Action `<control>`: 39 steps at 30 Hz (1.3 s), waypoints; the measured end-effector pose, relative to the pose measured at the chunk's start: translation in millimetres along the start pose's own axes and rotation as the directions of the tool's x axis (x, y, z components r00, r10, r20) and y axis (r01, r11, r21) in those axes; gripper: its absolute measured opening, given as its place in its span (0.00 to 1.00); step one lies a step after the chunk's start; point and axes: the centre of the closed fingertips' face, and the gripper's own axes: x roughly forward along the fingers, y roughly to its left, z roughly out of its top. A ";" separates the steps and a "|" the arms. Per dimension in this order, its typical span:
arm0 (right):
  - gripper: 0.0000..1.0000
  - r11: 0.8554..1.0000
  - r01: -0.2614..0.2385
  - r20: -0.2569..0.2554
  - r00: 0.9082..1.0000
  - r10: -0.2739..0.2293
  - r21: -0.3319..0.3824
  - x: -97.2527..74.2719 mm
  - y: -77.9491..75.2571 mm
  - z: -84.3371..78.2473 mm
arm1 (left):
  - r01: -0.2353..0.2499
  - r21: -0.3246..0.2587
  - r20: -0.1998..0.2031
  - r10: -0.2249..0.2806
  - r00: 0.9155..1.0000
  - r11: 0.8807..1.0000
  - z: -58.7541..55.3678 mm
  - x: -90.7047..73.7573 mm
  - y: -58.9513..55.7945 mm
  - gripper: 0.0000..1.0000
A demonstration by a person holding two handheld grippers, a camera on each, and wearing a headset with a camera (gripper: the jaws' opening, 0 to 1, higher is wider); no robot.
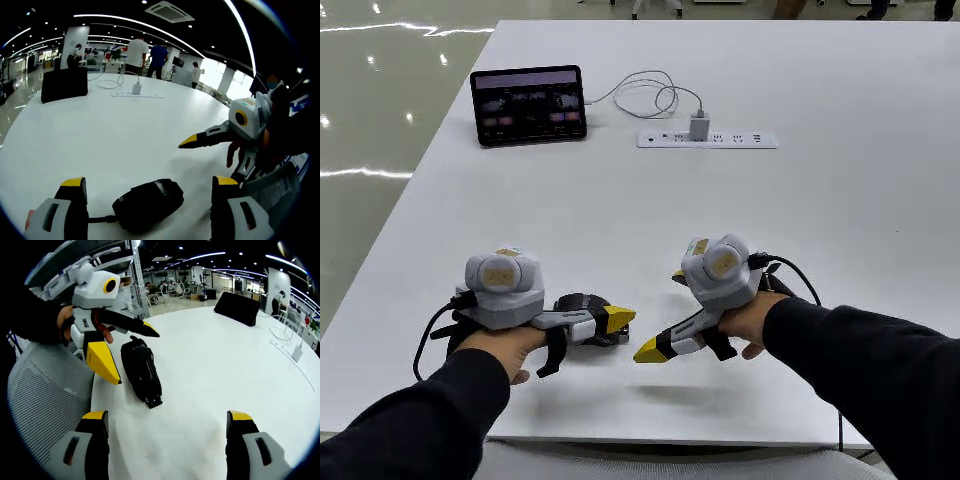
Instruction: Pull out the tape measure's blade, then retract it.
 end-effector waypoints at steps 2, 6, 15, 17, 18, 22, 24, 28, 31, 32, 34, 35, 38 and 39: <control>0.97 1.000 -0.003 0.019 1.000 0.002 0.022 -3.4 0.5 -0.1 | 0.011 0.043 -0.011 -0.011 1.000 0.999 -2.3 -1.9 -3.5 1.00; 1.00 1.000 0.009 0.027 1.000 -0.009 0.027 -11.8 -1.0 -4.8 | 0.035 0.091 -0.007 -0.035 0.999 0.995 -1.0 -6.3 -10.5 1.00; 1.00 0.998 0.060 0.055 0.997 -0.062 0.026 -43.8 -7.7 -15.3 | 0.075 0.129 0.008 -0.077 0.997 0.989 5.5 -19.6 -7.6 1.00; 1.00 0.997 0.069 0.052 0.996 -0.070 0.017 -49.9 -7.1 -19.6 | 0.054 0.151 0.004 -0.055 0.998 0.987 5.4 -22.6 -1.6 1.00; 1.00 0.997 0.076 0.047 0.996 -0.076 0.011 -54.3 -6.8 -23.7 | 0.041 0.169 -0.008 -0.040 0.999 0.985 3.6 -25.0 2.9 1.00; 1.00 0.995 0.095 0.050 0.994 -0.095 0.013 -67.0 -6.1 -32.6 | 0.032 0.189 -0.013 -0.030 0.999 0.982 0.8 -33.3 9.6 1.00; 1.00 0.995 0.100 0.062 0.993 -0.101 0.024 -74.3 -3.7 -34.8 | 0.039 0.204 -0.018 -0.036 0.999 0.978 -0.8 -38.2 10.5 1.00; 1.00 0.992 0.123 0.076 0.989 -0.125 0.036 -87.5 -4.8 -40.2 | 0.050 0.252 -0.039 -0.041 0.998 0.966 -6.9 -48.2 10.5 1.00; 1.00 0.989 0.139 0.082 0.986 -0.143 0.055 -95.2 -10.1 -42.0 | 0.060 0.248 -0.052 -0.048 0.997 0.967 -10.2 -54.0 11.9 1.00; 1.00 0.987 0.146 0.085 0.985 -0.151 0.061 -97.7 -12.0 -41.6 | 0.060 0.248 -0.051 -0.049 0.998 0.967 -10.4 -55.5 12.7 1.00; 1.00 0.984 0.159 0.103 0.980 -0.168 0.085 -104.7 -16.3 -39.2 | 0.069 0.240 -0.048 -0.059 0.997 0.968 -10.3 -59.5 12.4 1.00; 1.00 0.981 0.167 0.108 0.978 -0.177 0.094 -108.3 -19.1 -39.2 | 0.066 0.241 -0.044 -0.057 0.997 0.968 -10.3 -61.6 13.1 1.00; 1.00 0.977 0.186 0.113 0.974 -0.197 0.101 -118.1 -22.3 -40.2 | 0.072 0.232 -0.043 -0.064 0.997 0.970 -11.8 -65.1 15.8 1.00; 1.00 0.976 0.191 0.115 0.972 -0.203 0.105 -121.3 -23.6 -41.4 | 0.072 0.228 -0.045 -0.064 0.997 0.971 -12.3 -66.1 16.7 1.00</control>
